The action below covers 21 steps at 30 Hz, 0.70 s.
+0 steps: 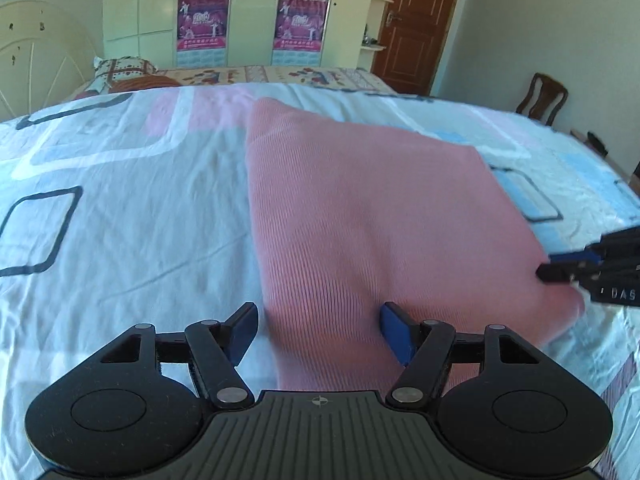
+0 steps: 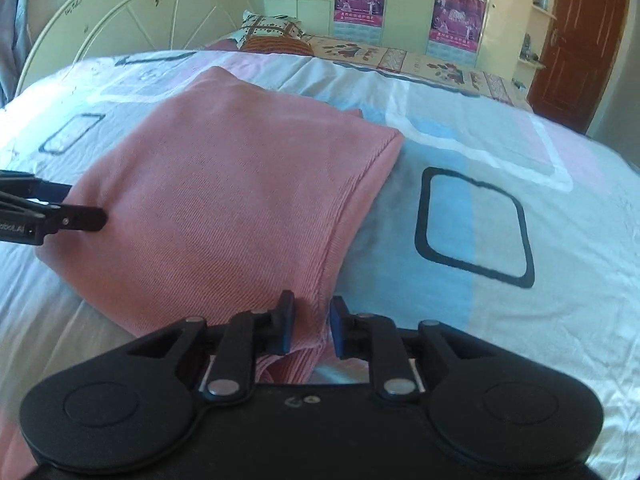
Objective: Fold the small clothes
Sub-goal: 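Smooth the folded bundle with the left tool while the right tool pinches its edge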
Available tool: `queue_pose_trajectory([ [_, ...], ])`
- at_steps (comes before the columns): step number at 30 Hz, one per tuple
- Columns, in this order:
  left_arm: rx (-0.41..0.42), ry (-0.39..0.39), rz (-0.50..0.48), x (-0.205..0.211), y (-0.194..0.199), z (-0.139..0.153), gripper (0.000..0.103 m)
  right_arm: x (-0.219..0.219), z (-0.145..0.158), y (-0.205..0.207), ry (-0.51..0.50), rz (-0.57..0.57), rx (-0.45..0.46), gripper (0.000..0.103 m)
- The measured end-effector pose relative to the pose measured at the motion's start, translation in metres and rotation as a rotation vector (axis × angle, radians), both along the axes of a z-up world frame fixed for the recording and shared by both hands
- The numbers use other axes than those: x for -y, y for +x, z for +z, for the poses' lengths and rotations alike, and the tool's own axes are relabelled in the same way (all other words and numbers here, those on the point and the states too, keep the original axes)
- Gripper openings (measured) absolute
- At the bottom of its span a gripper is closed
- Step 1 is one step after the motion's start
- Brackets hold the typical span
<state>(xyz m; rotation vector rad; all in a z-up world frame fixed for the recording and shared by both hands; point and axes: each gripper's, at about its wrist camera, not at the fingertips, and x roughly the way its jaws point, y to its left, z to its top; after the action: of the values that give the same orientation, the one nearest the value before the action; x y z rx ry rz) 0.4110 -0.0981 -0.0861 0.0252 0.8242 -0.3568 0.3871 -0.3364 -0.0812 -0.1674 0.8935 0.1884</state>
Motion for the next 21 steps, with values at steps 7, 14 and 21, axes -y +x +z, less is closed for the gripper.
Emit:
queue_pose_trajectory([
  [7, 0.0, 0.039, 0.037, -0.004, -0.019, 0.003, 0.067, -0.007, 0.033, -0.02, 0.053, 0.017, 0.127, 0.018],
  [14, -0.011, 0.045, 0.064, -0.003, -0.021, -0.003, 0.067, -0.016, 0.005, -0.022, 0.056, 0.047, 0.036, 0.016],
  [21, -0.007, 0.052, 0.096, -0.002, -0.024, -0.009, 0.074, -0.015, -0.015, -0.036, 0.015, 0.052, 0.052, 0.013],
])
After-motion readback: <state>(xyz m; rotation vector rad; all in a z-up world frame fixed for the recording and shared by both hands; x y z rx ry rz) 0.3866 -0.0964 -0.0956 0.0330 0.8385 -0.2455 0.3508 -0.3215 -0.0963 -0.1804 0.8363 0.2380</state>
